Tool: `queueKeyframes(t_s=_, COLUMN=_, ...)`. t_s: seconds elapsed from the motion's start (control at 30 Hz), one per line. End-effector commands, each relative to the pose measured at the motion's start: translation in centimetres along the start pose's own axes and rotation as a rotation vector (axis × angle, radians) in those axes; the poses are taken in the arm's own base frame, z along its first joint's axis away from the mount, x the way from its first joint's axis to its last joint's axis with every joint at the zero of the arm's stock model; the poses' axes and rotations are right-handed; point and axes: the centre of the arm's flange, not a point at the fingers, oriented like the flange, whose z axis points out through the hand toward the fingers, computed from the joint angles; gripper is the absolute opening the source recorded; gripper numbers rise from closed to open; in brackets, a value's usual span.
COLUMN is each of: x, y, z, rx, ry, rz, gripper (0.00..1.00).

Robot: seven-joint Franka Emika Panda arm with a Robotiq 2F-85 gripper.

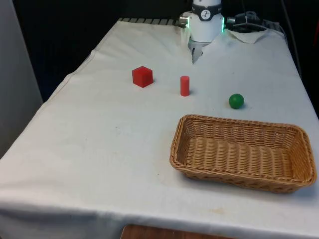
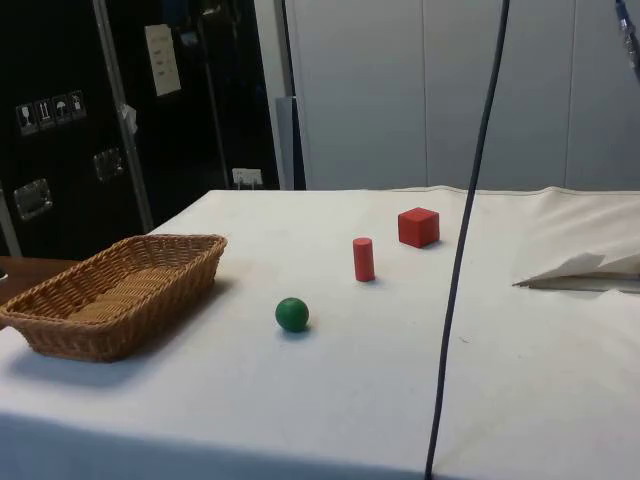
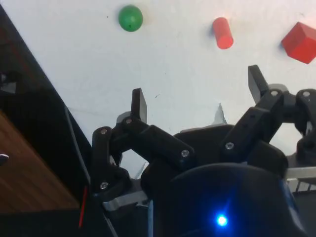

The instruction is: Pick up the object to the left of the cylinder and place it into the basket.

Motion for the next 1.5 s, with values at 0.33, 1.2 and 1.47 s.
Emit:
queueKeyframes(t_s=0.33, x=0.1, y=-2.4, z=1.6, rx=-0.043, ry=0.033, rz=0.000, gripper=1.00)
queueKeyframes(t_s=1.2, x=-0.3, y=-7.4, z=7.9, rx=-0.073, ry=0.076, rz=-0.005, gripper=1.00)
queueKeyframes(t_s=1.47, x=0.0, y=-8.5, z=10.3, rx=-0.066, ry=0.068, rz=-0.011, gripper=1.00)
